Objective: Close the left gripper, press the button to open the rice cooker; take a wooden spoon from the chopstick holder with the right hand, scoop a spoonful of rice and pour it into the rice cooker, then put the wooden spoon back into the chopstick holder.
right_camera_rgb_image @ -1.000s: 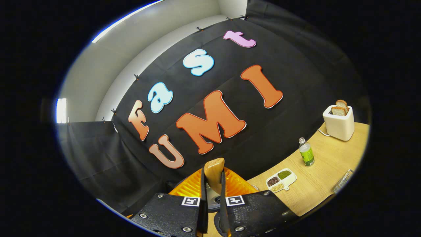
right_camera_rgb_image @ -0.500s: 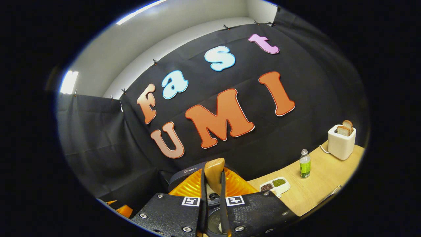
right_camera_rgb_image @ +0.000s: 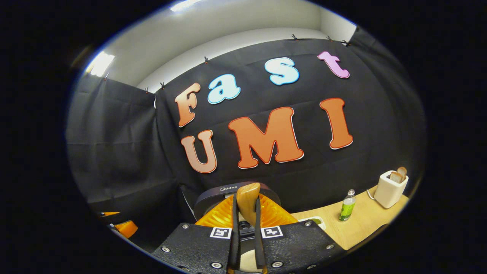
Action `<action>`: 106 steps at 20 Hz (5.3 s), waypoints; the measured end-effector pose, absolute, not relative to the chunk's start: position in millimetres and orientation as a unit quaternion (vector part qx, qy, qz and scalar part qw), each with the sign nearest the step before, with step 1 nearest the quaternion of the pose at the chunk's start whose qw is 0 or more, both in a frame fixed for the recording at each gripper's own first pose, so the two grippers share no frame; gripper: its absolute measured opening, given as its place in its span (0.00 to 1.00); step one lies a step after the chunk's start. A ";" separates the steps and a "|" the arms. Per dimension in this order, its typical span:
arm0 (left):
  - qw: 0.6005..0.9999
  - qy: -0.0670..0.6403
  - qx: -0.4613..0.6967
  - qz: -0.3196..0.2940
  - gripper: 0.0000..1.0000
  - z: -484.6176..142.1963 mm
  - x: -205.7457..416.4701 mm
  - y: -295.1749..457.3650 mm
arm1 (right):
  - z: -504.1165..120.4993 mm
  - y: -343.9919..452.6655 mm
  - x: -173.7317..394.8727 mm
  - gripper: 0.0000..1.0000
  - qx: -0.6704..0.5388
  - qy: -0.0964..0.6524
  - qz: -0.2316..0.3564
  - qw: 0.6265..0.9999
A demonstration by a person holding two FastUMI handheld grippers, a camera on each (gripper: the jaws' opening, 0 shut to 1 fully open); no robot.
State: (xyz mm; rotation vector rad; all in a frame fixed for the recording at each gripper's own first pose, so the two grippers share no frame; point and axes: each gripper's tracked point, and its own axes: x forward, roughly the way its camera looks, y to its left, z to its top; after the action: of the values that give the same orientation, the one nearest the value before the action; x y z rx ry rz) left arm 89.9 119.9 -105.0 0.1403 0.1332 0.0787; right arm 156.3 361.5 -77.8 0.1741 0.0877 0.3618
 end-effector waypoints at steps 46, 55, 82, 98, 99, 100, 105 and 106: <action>0.997 0.068 0.032 -0.002 0.99 -122.2 81.2 32.2 | -236.5 -15.9 109.5 0.14 0.240 0.119 -0.039 0.963; 0.996 0.078 0.042 0.012 0.97 -127.0 86.2 36.3 | -297.1 -20.9 115.6 0.14 0.282 0.141 -0.033 0.948; 0.996 0.084 0.014 -0.006 0.99 -71.6 190.9 -62.7 | -121.7 -72.4 72.9 0.95 0.003 0.067 -0.092 0.993; 0.985 0.168 -0.010 0.030 0.97 -98.0 351.9 -72.9 | -109.9 -73.9 76.8 0.95 -0.011 0.070 -0.070 0.995; 0.985 0.170 -0.020 0.023 0.98 -98.6 346.4 -75.3 | -111.3 -71.6 79.7 0.95 -0.006 0.071 -0.066 0.995; 0.984 0.176 -0.022 0.017 0.98 -101.8 339.5 -79.0 | -111.9 -67.4 80.7 0.95 -0.001 0.070 -0.063 0.996; 0.989 0.144 0.038 0.016 1.00 -87.8 303.5 -80.3 | -112.0 -50.9 70.6 0.95 0.009 0.070 -0.047 0.996; 0.990 0.136 0.041 0.015 1.00 -86.3 294.4 -82.4 | -110.7 -47.6 66.4 0.95 0.011 0.069 -0.044 0.997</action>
State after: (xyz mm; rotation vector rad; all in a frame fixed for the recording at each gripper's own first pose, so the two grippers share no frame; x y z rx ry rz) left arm 294.4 -82.4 -86.3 0.0818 0.2731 0.0301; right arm 66.4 -47.6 -110.7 0.0222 0.1376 -0.0874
